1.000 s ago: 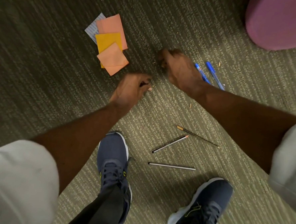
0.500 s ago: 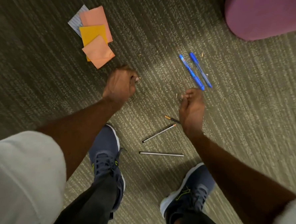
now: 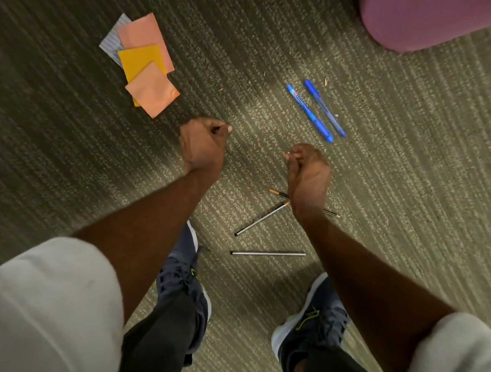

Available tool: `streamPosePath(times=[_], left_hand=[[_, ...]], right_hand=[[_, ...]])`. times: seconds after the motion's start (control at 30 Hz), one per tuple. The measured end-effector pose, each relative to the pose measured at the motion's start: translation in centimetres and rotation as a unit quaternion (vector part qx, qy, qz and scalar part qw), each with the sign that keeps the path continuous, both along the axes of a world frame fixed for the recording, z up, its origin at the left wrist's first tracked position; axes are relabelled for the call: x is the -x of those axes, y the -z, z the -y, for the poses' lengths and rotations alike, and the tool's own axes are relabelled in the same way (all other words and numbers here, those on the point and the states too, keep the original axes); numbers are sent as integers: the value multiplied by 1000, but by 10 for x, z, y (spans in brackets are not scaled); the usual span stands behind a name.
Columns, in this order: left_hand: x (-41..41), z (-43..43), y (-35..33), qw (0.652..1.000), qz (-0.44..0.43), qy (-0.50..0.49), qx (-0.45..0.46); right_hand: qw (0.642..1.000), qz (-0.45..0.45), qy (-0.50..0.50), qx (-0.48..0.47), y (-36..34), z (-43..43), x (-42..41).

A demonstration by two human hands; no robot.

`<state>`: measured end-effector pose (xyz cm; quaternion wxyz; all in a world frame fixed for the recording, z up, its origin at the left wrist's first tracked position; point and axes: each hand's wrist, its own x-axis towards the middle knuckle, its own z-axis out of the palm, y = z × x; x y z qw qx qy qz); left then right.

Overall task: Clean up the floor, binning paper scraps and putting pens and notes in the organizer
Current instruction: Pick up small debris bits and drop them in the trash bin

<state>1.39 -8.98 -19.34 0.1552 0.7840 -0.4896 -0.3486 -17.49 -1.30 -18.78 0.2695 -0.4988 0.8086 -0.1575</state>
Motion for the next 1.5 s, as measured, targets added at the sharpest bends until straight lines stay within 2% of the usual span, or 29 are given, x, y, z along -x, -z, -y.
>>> streamPosePath(times=[0.07, 0.13, 0.3, 0.4, 0.5, 0.57, 0.73, 0.93, 1.13, 1.27, 1.4, 1.5], left_hand=[[3, -2, 2, 1000, -2, -18, -1], [2, -2, 2, 1000, -1, 4, -4], [-8, 11, 8, 995, -38, 77, -56], [-16, 26, 5, 994, -52, 83, -50], [-23, 51, -1, 995, -27, 96, -10], [-25, 66, -2, 995, -52, 80, -1], [-18, 71, 1, 989, -44, 142, 10], [-14, 65, 9, 991, -54, 104, 57], [-11, 65, 10, 992, -110, 36, 41], [-12, 74, 13, 992, -125, -6, -22], [-11, 85, 4, 988, -129, 29, -85], [-14, 77, -6, 989, -101, 80, -69]], right_hand=[[999, -30, -31, -11, -3, 1, 1], [998, -33, -48, -19, -6, 3, 0], [994, 14, -108, -25, -8, 6, 5], [990, 5, -139, -10, -10, 18, 18], [994, 51, -84, 40, -12, 50, 40], [994, 64, -26, 86, -13, 80, 58], [994, 62, -50, 81, 2, 128, 87], [993, 89, -43, 64, 14, 134, 84], [996, 12, -79, 40, 14, 142, 81], [994, 36, -89, 43, -3, 131, 71], [982, 21, -190, 5, -18, 75, 48], [983, 64, -172, -23, -11, 28, 33]])
